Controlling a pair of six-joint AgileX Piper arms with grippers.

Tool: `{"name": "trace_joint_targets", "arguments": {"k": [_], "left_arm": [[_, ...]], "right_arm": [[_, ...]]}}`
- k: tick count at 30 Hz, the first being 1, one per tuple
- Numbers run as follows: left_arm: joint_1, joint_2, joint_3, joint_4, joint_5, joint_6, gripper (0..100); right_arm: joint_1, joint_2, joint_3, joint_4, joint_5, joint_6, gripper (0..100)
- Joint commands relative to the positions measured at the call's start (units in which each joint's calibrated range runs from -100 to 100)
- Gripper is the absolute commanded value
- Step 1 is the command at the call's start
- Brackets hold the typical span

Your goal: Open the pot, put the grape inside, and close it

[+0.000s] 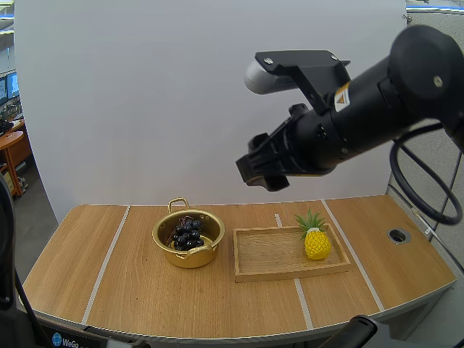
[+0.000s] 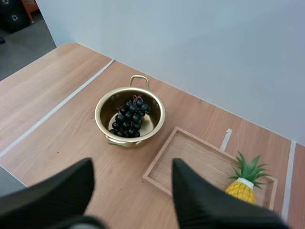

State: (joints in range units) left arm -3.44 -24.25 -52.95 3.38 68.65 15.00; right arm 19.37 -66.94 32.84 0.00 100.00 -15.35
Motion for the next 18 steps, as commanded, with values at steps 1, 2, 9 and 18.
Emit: {"name": "trace_joint_targets", "arguments": {"k": [1, 2, 9, 18], "left_arm": [[-0.1, -0.19, -0.21, 0.94, -2.35, -0.3, 0], [-0.1, -0.19, -0.21, 0.94, -2.35, -0.3, 0], [-0.1, -0.19, -0.21, 0.94, -2.35, -0.3, 0], [-0.1, -0.19, -0.21, 0.94, -2.35, -0.3, 0]], "right_arm": [[-0.22, -2.54, 2.72, -0.94, 0.0, 1.07, 0], [-0.22, -2.89, 3.26, -1.19, 0.0, 1.61, 0], [-0.22, -2.89, 3.85, 0.0, 0.0, 1.98, 0], [-0.29, -2.89, 3.85, 2.2, 0.0, 2.31, 0]]}}
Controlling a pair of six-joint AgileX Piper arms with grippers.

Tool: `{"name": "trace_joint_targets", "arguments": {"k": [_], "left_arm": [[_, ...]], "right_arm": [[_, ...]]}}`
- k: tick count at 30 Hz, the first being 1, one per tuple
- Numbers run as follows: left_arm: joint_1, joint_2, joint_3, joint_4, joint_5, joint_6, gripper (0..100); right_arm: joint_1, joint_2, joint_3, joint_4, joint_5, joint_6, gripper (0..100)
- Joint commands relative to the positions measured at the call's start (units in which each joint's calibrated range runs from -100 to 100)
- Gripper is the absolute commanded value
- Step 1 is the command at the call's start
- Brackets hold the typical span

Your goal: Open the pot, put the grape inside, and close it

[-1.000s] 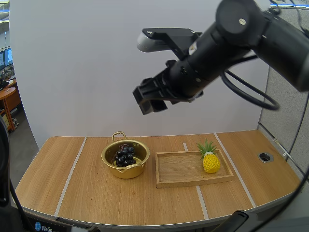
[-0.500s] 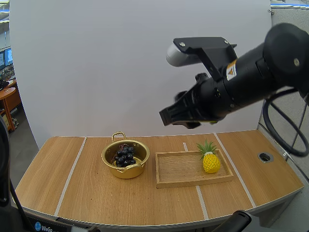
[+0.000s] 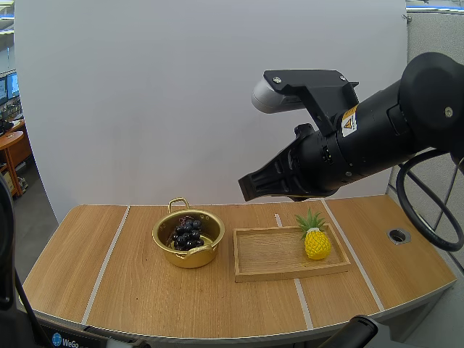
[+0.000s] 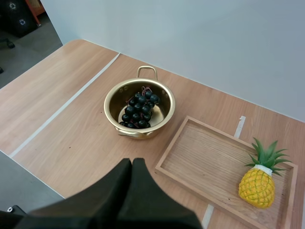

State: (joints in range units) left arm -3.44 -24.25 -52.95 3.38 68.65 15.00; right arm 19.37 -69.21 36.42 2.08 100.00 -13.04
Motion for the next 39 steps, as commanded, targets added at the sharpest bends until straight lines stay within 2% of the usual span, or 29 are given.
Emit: {"name": "trace_joint_targets", "arguments": {"k": [1, 8, 17, 23, 30, 39], "left_arm": [[-0.1, -0.19, -0.21, 0.94, -2.35, -0.3, 0], [-0.1, -0.19, -0.21, 0.13, 0.35, -2.12, 0], [-0.1, 1.43, -0.21, 0.02, 31.04, -2.59, 0], [-0.1, 5.01, -0.21, -0.27, 31.35, -2.1, 0], [-0.1, 8.83, 1.39, -4.71, 31.35, -0.64, 0], [-0.1, 10.08, 13.97, -13.07, 31.35, 3.88, 0]], "right_arm": [[-0.47, -0.62, 0.28, -0.04, 0.0, 0.0, 0], [-2.06, -0.62, 0.28, -0.16, 0.0, -0.33, 0], [-2.38, -0.62, 0.28, -1.29, 0.0, -0.33, 0], [-2.38, -0.62, 0.28, -1.6, 0.0, -0.33, 0], [-2.38, -0.62, 0.28, -1.74, 0.0, -0.33, 0], [-2.38, -0.62, 0.28, -2.55, 0.0, -0.33, 0]]}}
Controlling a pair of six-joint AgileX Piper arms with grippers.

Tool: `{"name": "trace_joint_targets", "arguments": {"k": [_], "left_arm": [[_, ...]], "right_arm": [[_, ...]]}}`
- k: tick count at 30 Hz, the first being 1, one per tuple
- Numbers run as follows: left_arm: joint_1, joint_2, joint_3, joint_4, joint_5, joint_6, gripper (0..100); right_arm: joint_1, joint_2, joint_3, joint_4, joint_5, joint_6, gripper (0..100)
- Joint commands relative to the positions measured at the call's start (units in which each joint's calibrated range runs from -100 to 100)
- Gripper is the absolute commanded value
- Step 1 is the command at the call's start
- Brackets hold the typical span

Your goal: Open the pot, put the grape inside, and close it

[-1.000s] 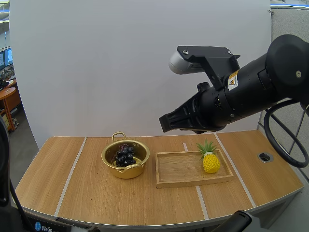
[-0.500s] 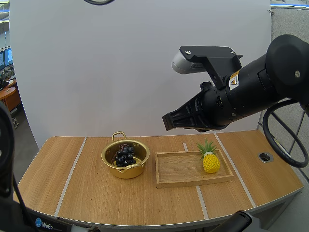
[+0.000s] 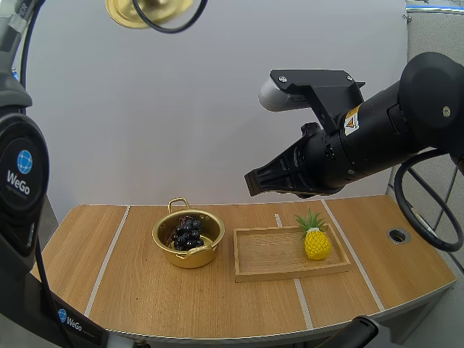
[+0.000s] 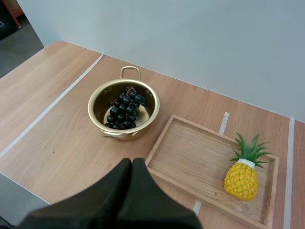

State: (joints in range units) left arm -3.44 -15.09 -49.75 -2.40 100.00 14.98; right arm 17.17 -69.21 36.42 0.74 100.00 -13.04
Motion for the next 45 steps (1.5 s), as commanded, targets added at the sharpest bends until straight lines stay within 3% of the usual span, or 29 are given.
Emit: {"name": "trace_joint_targets", "arguments": {"k": [1, 12, 24, 45], "left_arm": [[-0.1, 1.21, 12.07, -7.43, 0.0, 3.9, 0], [-0.1, 6.79, 27.62, -8.15, 0.0, 4.04, 0], [-0.1, 13.32, 44.55, -11.14, 0.0, 10.95, 0], [-0.1, 20.37, 62.03, -13.58, 0.0, 15.35, 0]], "right_arm": [[-0.18, -0.62, 0.28, -1.21, 0.0, -0.33, 0], [-0.95, -0.62, 0.28, -1.49, 0.0, -0.33, 0], [-1.12, -0.62, 0.28, -1.49, 0.0, -0.33, 0], [-1.12, -0.62, 0.28, -1.49, 0.0, -0.33, 0]]}}
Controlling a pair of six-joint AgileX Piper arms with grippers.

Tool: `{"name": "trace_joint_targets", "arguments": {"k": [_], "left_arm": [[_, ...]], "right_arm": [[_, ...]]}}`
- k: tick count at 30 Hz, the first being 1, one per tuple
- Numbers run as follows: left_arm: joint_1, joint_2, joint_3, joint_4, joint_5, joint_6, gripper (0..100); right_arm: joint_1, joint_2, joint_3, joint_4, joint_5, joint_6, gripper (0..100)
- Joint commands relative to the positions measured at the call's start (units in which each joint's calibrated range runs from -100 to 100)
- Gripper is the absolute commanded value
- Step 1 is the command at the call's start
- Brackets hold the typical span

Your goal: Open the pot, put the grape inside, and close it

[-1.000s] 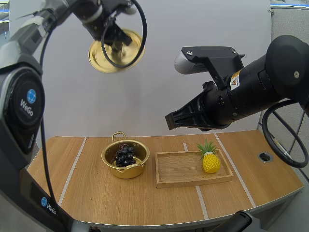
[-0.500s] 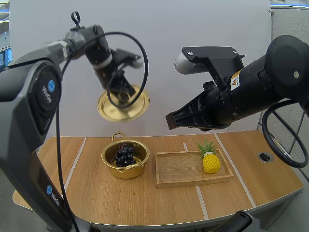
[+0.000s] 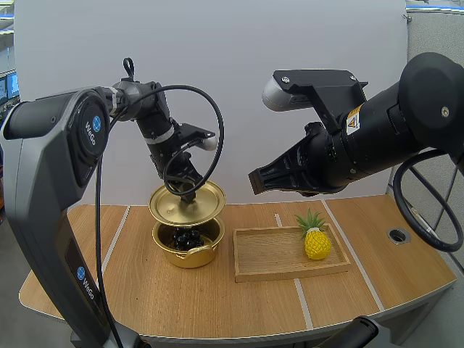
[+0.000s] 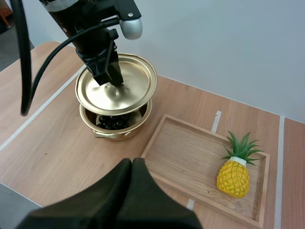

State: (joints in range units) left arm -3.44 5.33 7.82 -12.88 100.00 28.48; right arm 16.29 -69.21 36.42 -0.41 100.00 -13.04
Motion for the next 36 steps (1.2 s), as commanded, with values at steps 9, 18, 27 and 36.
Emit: {"name": "trace_joint_targets", "arguments": {"k": [9, 18, 27, 36], "left_arm": [[-0.1, -0.05, 10.1, -1.59, -5.51, 2.64, 0], [-0.1, -0.05, 10.38, -1.09, -10.54, 2.64, 0], [-0.1, 1.22, 10.51, -0.13, -10.66, 2.64, 0], [-0.1, 4.93, 10.65, -0.25, -8.53, 2.64, 0]], "right_arm": [[-0.46, -0.62, 0.28, -0.42, 0.0, -0.33, 0], [-0.46, -0.62, 0.28, -0.42, 0.0, -0.33, 0], [-0.46, -0.62, 0.28, -0.42, 0.0, -0.33, 0], [-0.8, -0.62, 0.28, -0.42, 0.0, -0.33, 0]]}}
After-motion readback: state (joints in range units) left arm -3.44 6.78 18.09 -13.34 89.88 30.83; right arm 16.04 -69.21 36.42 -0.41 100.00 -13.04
